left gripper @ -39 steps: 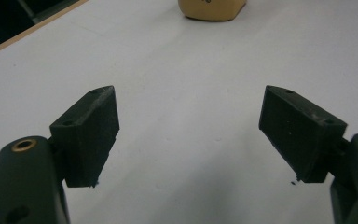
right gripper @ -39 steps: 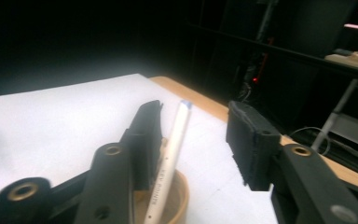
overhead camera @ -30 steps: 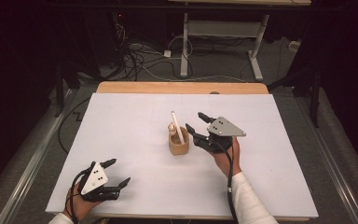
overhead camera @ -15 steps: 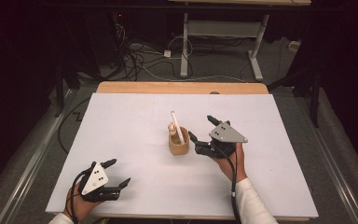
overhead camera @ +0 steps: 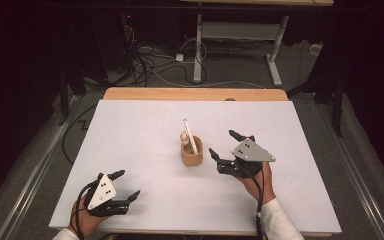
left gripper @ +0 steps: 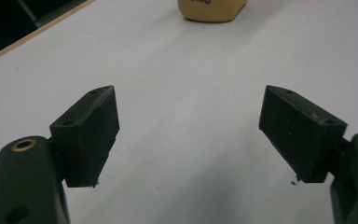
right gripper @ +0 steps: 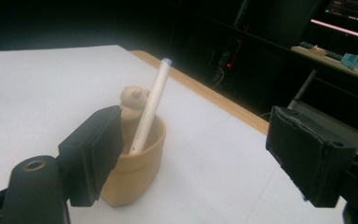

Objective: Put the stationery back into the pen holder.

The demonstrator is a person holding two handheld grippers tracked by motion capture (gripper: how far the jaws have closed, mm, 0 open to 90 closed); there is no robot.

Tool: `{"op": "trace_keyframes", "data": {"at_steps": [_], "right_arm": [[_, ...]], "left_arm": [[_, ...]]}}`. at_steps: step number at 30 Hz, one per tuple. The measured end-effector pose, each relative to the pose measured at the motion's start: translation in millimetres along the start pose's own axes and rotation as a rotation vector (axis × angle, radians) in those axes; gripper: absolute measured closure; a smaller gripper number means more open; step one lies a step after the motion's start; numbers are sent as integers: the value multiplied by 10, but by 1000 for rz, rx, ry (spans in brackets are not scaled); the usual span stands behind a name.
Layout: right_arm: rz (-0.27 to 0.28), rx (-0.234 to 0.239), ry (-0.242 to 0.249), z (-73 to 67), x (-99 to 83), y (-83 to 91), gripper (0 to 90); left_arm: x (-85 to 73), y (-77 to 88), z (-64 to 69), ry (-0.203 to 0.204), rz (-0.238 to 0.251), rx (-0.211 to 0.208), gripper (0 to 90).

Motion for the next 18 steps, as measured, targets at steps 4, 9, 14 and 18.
{"op": "trace_keyframes", "data": {"at_steps": [4,9,14,18], "right_arm": [[-2,4,0,16,-9,67,189],[-19,5,17,23,-26,163,189],[-26,-3,21,50,-42,288,189],[-31,-5,18,64,-49,393,189]], "left_arm": [[2,-5,7,-8,-4,-2,192],[5,-4,14,-19,-5,0,192],[5,-7,16,-26,-8,-1,192],[8,-16,19,-33,-13,-2,192]]}}
Point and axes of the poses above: each handheld gripper's, and its own axes: y roughly backward along the jaws, x roughly out of its top, z roughly to its right, the point moved 1 cm from there along -y, roughly forward along the jaws, and after that the axes turned 14 degrees about z, right-handed, at the moved point
